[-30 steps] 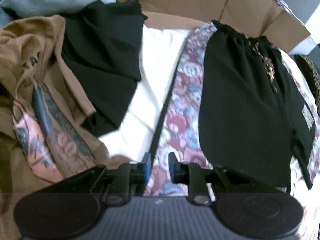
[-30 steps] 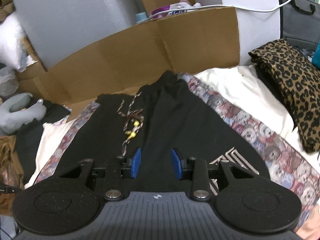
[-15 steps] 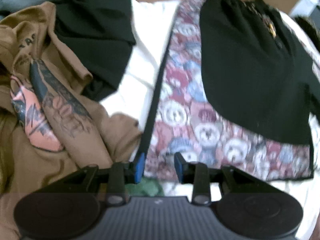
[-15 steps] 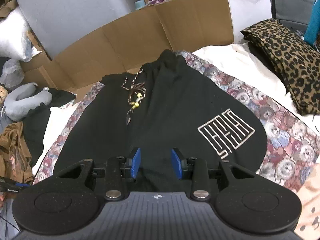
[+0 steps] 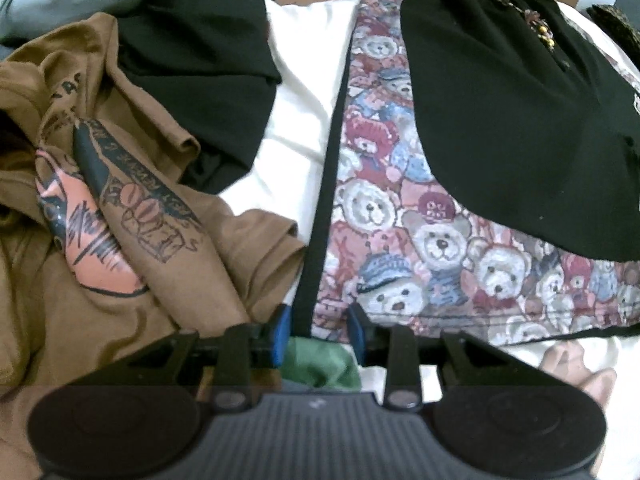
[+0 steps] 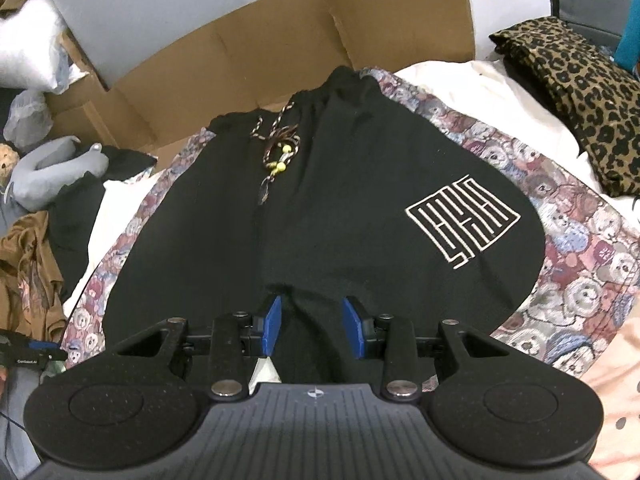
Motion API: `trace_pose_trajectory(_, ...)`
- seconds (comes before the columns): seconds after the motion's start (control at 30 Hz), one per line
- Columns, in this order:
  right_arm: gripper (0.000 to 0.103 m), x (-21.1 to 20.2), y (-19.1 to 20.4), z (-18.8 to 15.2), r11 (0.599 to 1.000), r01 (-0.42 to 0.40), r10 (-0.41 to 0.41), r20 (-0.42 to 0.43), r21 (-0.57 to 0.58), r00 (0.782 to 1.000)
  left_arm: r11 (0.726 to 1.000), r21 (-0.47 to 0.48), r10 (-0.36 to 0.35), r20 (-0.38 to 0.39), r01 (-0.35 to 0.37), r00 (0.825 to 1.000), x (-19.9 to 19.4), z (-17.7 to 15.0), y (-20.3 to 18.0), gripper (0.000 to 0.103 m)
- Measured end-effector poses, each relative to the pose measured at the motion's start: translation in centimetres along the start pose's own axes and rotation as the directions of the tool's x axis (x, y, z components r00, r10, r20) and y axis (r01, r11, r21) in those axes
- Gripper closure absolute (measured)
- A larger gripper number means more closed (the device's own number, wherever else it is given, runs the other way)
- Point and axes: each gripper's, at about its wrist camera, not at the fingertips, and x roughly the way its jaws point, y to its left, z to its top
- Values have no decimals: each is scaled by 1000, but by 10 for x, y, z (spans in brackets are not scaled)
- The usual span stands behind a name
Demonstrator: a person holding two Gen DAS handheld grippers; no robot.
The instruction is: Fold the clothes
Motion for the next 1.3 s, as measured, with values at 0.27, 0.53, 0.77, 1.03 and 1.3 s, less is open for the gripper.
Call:
trace_pose_trajectory(0.27,62,5,10,-3,1000,-7,7,-15,-17,1000,1000,-8,4,0,-4,1000,3,-3,2,87)
trace_pose_trajectory(0.53,62,6,18,-6,999,-21,20,-33,-38,999,999,25,36,26,-36,999,-17,-2,4,95)
trace_pose_trajectory(0.77,62,12,36,-16,995,-71,65,-77,-70,995,999,-16,32,21,-32,999,-21,-1,9,95)
trace_pose_trajectory(1.03,62,40,81,-53,972,-212,187,-209,-105,960,999,-53,-10,-1,10,1000,-27,5,19,95)
trace_pose_trajectory(1.3,62,61,102,-101,951,-255,185,-337,-175,923,998,-68,1,-7,-1,1000,-27,3,16,95)
